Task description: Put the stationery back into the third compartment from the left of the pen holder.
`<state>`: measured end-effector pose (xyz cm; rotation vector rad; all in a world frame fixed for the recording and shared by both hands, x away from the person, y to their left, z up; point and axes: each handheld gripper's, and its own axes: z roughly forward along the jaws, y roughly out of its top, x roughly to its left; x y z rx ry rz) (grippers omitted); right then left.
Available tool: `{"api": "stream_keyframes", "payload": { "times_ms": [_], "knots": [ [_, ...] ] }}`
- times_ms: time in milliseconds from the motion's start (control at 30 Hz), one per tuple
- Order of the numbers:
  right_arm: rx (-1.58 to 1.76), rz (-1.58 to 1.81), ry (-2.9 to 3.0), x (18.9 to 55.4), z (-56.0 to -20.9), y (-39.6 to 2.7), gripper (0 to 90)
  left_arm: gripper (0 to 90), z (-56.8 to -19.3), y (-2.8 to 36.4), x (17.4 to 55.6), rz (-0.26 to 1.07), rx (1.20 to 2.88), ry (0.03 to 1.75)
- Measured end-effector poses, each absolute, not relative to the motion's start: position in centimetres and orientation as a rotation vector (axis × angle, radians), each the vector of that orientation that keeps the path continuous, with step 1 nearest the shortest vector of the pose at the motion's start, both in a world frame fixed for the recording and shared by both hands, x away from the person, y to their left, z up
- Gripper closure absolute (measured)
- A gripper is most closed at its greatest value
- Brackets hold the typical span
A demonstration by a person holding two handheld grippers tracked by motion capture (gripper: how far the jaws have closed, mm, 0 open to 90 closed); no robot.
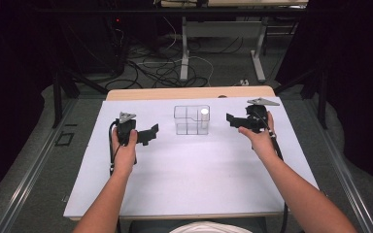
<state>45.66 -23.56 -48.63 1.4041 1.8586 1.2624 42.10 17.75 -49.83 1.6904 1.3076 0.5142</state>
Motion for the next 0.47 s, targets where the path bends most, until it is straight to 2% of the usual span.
{"api": "stream_keyframes", "payload": {
  "times_ms": [200, 467],
  "knots": [
    [1.419, 1.218, 1.866, 44.9, -50.2, -24.3, 0.3, 1.4, -49.9, 17.8, 42.1, 0.518, 1.69, 1.312],
    [1.399, 1.216, 1.882, 43.6, -51.2, -24.5, 0.0, 1.4, -50.0, 17.9, 42.2, 0.516, 1.689, 1.319]
  ]
}}
